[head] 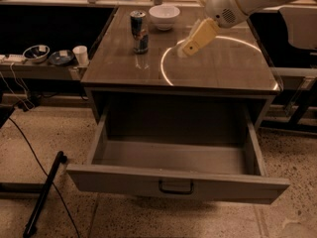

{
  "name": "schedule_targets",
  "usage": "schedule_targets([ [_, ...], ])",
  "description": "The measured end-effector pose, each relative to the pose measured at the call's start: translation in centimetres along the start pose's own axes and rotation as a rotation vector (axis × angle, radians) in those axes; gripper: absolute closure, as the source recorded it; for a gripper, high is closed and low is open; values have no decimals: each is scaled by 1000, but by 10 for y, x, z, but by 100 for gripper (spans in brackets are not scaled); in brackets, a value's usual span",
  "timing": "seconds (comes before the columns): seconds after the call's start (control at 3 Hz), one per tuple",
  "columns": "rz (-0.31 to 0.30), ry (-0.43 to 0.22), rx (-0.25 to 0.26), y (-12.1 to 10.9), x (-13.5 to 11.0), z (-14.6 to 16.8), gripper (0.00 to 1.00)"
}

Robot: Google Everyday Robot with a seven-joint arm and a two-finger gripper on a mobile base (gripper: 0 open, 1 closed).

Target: Place redbull can into top drawer

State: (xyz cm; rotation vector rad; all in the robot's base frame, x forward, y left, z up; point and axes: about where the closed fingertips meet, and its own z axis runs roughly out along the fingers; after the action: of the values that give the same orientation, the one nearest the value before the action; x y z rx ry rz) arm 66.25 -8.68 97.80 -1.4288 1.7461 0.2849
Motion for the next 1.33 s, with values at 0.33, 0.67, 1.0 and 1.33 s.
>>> schedule_targets([
  [0.33,20,-221,99,-51,-42,22,0],
  [0.67,78,-316,121,-90,-73,60,0],
  [1.0,200,-309,64,-100,-93,127,0],
  [1.33,285,-250,-7,-89,-100,188,0],
])
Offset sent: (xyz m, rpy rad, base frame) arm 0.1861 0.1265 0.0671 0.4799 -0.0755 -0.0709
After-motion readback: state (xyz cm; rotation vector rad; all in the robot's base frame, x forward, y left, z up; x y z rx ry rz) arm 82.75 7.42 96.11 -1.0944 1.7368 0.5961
